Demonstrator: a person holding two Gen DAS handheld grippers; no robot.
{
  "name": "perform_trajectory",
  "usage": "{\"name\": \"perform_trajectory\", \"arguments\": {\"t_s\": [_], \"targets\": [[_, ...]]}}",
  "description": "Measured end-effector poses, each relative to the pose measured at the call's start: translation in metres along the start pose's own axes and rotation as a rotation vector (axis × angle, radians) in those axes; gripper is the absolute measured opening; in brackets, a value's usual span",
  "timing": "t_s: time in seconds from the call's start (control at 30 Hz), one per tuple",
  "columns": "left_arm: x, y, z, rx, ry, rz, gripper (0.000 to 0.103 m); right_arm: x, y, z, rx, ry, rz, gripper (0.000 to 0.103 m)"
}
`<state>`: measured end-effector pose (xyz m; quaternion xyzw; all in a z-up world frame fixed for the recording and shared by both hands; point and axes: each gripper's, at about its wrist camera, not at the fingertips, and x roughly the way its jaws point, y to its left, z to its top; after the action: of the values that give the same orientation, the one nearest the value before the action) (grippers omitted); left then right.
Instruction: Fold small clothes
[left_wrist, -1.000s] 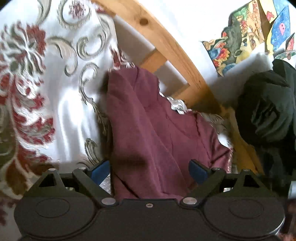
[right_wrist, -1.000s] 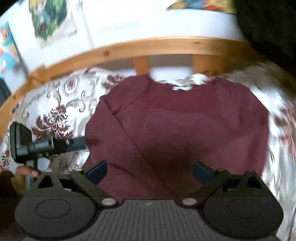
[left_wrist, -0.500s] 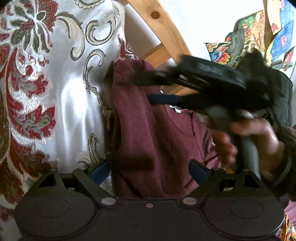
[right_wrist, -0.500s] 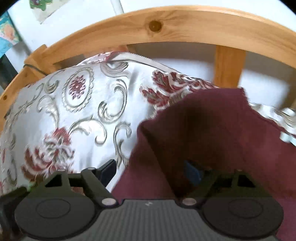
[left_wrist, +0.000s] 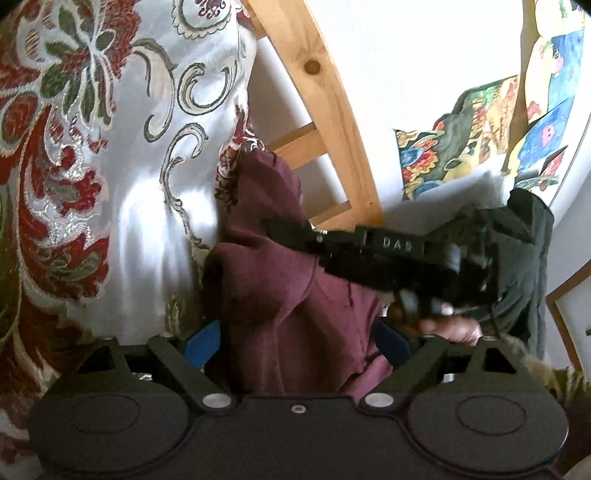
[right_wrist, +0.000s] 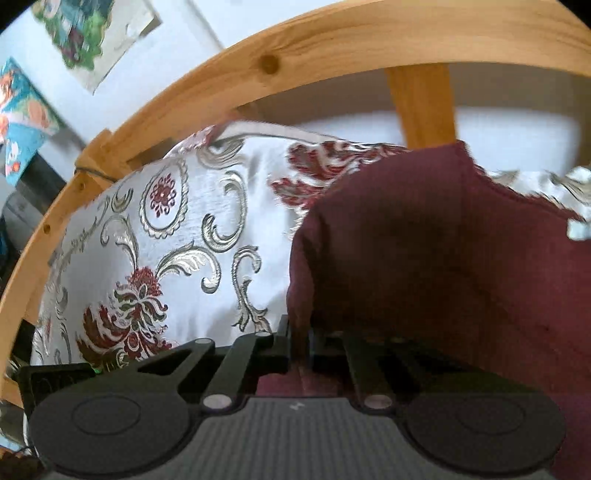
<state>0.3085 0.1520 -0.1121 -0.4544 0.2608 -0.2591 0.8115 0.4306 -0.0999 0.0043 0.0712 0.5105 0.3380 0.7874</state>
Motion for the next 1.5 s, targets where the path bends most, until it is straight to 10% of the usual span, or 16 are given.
{"name": "perform_trajectory", "arguments": {"t_s": [0.33,0.4,0.47,0.5,0.83,1.07,1.23,1.37,1.5], "targets": [[0.001,0.008,0.003,-0.035,-0.06,0.065,0.072,-0.008,-0.008,-0.006,-0.008,-0.022,0.039,0.01],[0.003,0.009,0.002,-0.035,-0.052,0.042,0.056,-0.007,-0.004,-0.006,-0.029,-0.023,0.049,0.01],[0.006,0.011,0.001,-0.054,-0.044,0.022,0.01,-0.006,0.002,-0.004,-0.062,-0.023,0.056,0.009],[0.006,0.01,0.0,-0.044,-0.049,0.035,0.004,-0.005,0.008,-0.003,-0.086,-0.027,0.056,0.009],[-0.024,-0.015,-0.009,-0.041,-0.298,0.264,0.004,0.011,0.062,0.024,-0.232,-0.091,0.052,0.009],[-0.023,0.002,-0.002,-0.122,-0.253,0.38,0.011,0.055,0.077,0.02,-0.314,-0.03,-0.054,0.011],[-0.017,-0.007,0.005,-0.072,-0.214,0.414,0.041,0.039,0.068,0.015,-0.309,-0.06,-0.104,0.067],[-0.013,-0.023,0.006,0.002,-0.2,0.448,0.072,0.003,0.061,-0.002,-0.375,-0.13,-0.203,0.086],[-0.007,-0.03,0.003,0.077,-0.183,0.516,0.078,-0.042,0.049,-0.045,-0.375,-0.189,-0.328,0.094]]}}
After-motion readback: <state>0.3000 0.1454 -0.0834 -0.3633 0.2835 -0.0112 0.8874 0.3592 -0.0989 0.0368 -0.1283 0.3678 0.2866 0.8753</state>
